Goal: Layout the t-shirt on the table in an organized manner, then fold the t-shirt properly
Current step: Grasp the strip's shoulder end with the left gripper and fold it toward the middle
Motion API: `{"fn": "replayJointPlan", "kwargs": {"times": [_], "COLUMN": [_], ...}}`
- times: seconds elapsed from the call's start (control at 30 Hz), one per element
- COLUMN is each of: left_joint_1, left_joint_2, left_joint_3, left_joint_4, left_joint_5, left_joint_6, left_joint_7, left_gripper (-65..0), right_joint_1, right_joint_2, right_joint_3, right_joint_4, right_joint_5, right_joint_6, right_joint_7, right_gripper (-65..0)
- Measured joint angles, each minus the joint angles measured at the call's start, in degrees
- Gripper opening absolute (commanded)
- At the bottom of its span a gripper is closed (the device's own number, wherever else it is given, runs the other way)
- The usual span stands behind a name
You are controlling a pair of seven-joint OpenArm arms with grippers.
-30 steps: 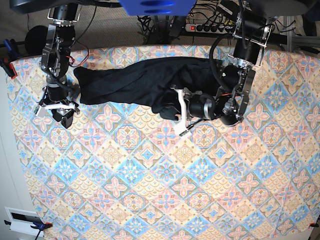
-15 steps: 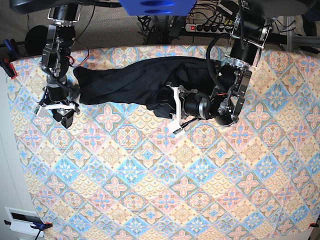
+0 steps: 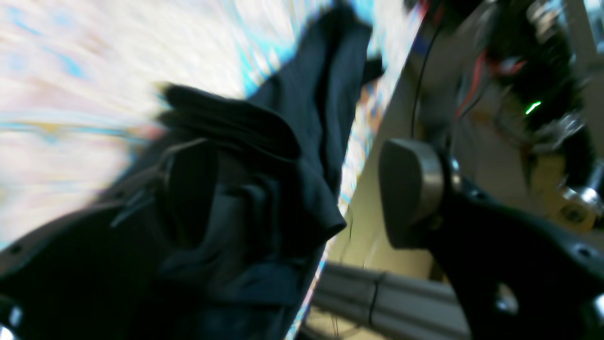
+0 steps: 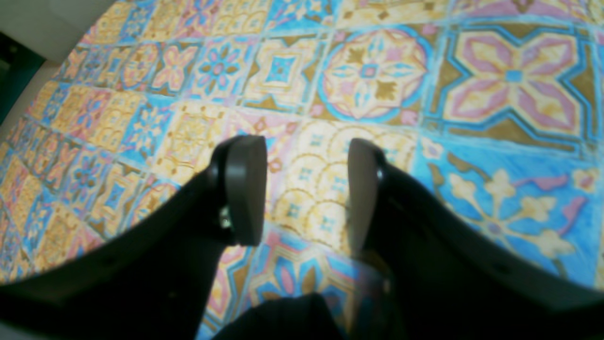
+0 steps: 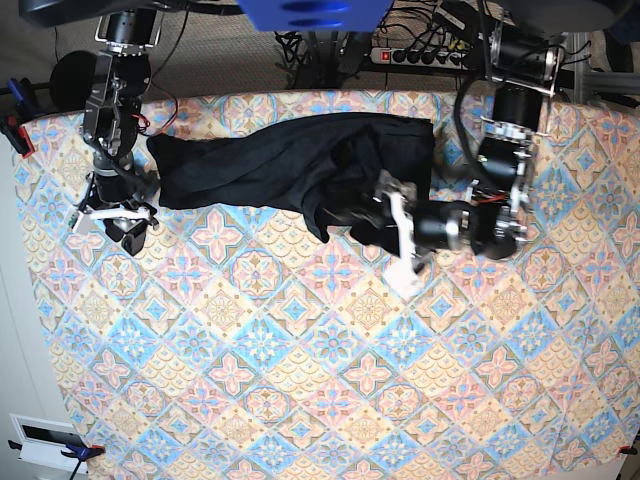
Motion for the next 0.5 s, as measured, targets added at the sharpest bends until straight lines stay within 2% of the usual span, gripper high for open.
{"fn": "replayJointPlan", "kwargs": {"times": [0.1,0.17,0.27,0.33,0.5], "left_joint_1": [2.6,5.4,8.2,9.4,10.8], "left_joint_2": [-0.9,-1.0,-1.8,-1.7,-1.4], "left_joint_3": [-6.1,-8.0,-7.6,-7.4,-7.3], "left_joint_4": [0.1,0.1,0.1,0.1,0.1], "left_joint_5": [-0.3,2.4,7.0,9.3,12.4], "left_joint_6": [0.0,0.0,0.1,0.1,0.1], "left_joint_7": [-0.4,-0.3,0.6,0.1,-0.1], "left_gripper": [-27.7,-35.8,-51.1,-64.6,-63.9], "right_joint_1": [0.0,-0.1,-0.1,-0.1,-0.1], "right_joint_2": [0.0,0.0,0.0,-0.3,-0.3], "right_joint_3": [-0.1,-0.2,-0.4,-0.4,-0.4], "right_joint_4": [0.0,0.0,0.0,0.0,0.0], "right_joint_5": [0.0,0.0,0.0,0.0,0.0], "right_joint_6": [0.2,0.0,0.0,0.2,0.2], "right_joint_7": [0.0,-0.1,-0.2,0.1,-0.1], "right_gripper": [-38.5,-38.5,-38.5,-38.5,-38.5]}}
